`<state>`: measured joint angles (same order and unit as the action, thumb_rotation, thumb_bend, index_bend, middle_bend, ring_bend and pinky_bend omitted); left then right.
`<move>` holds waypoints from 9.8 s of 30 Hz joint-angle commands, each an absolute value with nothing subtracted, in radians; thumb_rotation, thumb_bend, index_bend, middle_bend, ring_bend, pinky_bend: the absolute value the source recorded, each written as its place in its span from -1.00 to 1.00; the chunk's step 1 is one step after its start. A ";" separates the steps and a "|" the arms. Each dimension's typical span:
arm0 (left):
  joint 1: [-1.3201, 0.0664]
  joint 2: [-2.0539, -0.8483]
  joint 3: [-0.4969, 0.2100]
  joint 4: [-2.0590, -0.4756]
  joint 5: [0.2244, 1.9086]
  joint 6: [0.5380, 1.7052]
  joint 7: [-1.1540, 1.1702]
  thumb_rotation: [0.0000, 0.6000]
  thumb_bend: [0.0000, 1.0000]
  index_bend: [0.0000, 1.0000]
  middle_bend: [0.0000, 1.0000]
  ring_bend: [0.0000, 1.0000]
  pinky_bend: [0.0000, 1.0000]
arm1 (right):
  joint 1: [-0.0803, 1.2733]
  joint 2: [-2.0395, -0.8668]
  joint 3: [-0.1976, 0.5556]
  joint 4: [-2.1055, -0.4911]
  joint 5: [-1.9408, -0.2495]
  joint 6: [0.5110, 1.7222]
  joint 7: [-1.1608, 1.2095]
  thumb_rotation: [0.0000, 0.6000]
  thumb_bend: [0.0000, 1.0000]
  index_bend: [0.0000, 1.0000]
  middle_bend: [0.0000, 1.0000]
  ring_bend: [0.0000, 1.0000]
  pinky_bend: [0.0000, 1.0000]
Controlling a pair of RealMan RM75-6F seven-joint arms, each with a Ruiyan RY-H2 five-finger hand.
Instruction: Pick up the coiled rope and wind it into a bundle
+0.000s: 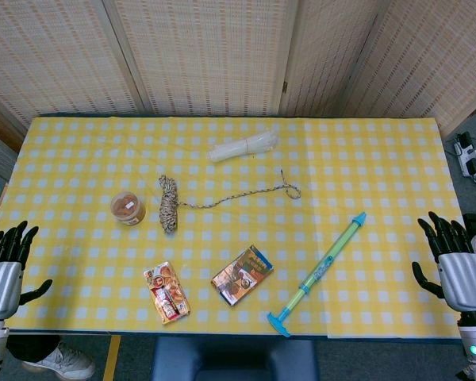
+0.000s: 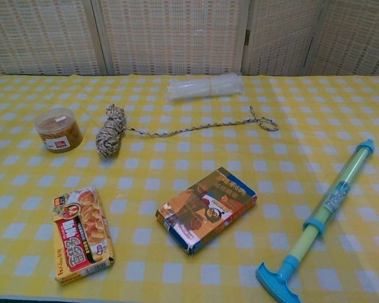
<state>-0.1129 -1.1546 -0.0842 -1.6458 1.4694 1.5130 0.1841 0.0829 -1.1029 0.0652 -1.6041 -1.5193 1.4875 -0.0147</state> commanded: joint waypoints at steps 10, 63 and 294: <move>-0.216 -1.114 -0.132 -1.723 1.539 1.447 0.160 1.00 -0.64 -0.77 -0.79 -0.83 -1.00 | 0.080 -1.094 0.066 -1.615 -1.529 1.499 -0.020 0.87 -0.07 -1.00 -1.00 -0.90 -1.00; -0.872 -1.632 -0.332 -1.418 0.694 0.913 0.545 1.00 -0.63 -0.81 -0.54 -0.50 -0.51 | 0.088 -1.091 0.063 -1.613 -1.532 1.491 -0.021 0.99 -0.07 -1.00 -1.00 -0.89 -1.00; -0.660 -1.428 -0.099 -1.507 1.428 1.075 0.013 1.00 0.16 0.36 0.39 0.28 0.43 | 1.104 -1.986 0.258 -0.606 -1.039 0.569 -0.360 1.00 -0.22 0.04 -0.54 -0.60 -0.83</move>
<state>-0.6598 -1.4283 -0.0993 -1.5073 1.4277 1.0748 0.0132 1.0986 -1.9786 0.2556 -0.6153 -1.0336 0.5740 -0.3667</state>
